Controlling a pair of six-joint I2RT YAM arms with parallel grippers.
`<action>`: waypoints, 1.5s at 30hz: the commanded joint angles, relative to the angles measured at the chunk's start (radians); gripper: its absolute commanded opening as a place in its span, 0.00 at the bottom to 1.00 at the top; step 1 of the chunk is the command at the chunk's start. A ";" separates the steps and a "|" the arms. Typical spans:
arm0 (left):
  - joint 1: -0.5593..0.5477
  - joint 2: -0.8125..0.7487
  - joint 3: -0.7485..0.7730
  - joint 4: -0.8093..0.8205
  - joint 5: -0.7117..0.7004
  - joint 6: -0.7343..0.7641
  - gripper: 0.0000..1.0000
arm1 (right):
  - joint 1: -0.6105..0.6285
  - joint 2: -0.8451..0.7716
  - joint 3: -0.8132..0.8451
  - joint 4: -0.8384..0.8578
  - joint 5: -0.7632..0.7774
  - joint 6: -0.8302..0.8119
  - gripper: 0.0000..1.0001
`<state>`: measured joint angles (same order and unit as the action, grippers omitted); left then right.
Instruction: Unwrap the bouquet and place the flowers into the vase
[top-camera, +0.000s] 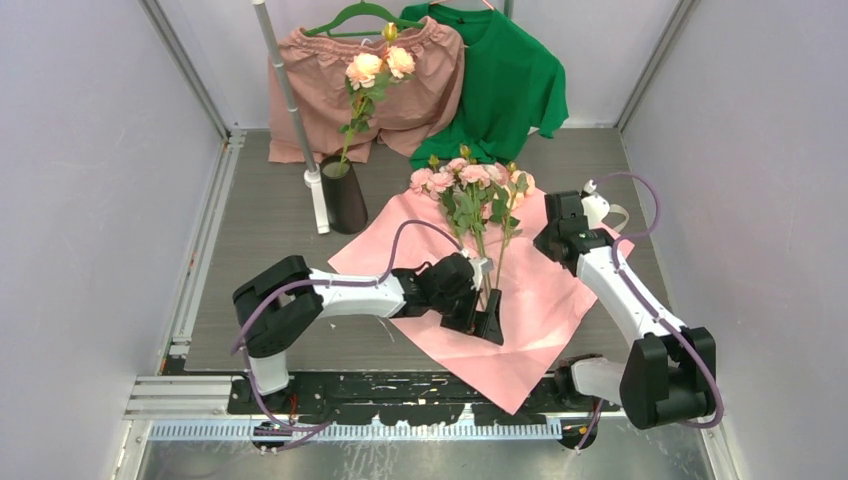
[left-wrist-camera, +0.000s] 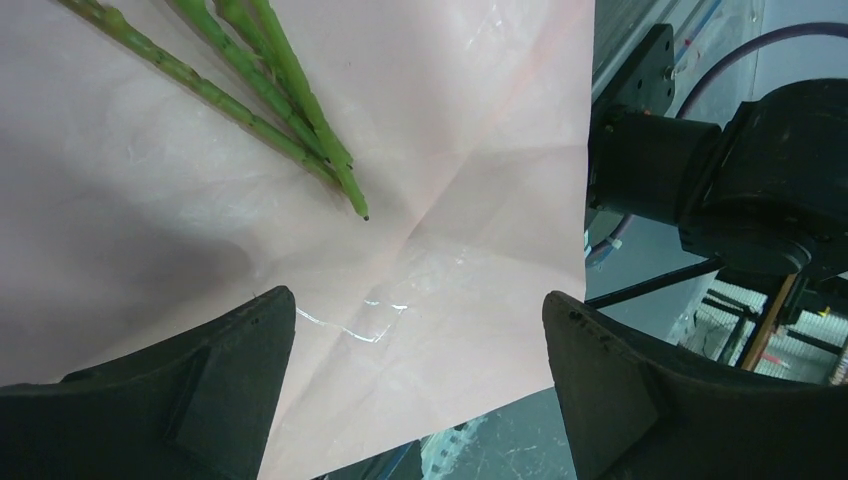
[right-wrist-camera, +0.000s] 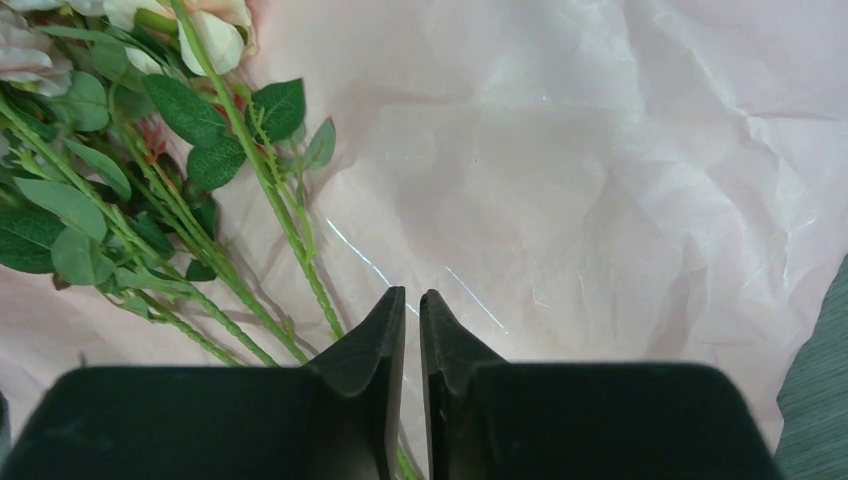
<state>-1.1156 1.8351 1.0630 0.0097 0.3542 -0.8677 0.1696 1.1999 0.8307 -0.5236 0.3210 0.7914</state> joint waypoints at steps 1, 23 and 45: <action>-0.001 -0.095 0.080 -0.091 -0.066 0.074 0.94 | 0.009 0.032 -0.018 0.065 -0.028 -0.056 0.19; 0.037 -0.370 0.003 -0.328 -0.568 0.238 0.96 | 0.124 0.392 0.140 0.194 -0.140 -0.146 0.46; 0.089 -0.400 -0.060 -0.291 -0.527 0.210 0.95 | 0.151 0.325 0.146 0.156 -0.069 -0.144 0.01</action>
<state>-1.0336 1.4799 0.9905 -0.3248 -0.1646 -0.6502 0.3012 1.6485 0.9390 -0.3454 0.1822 0.6563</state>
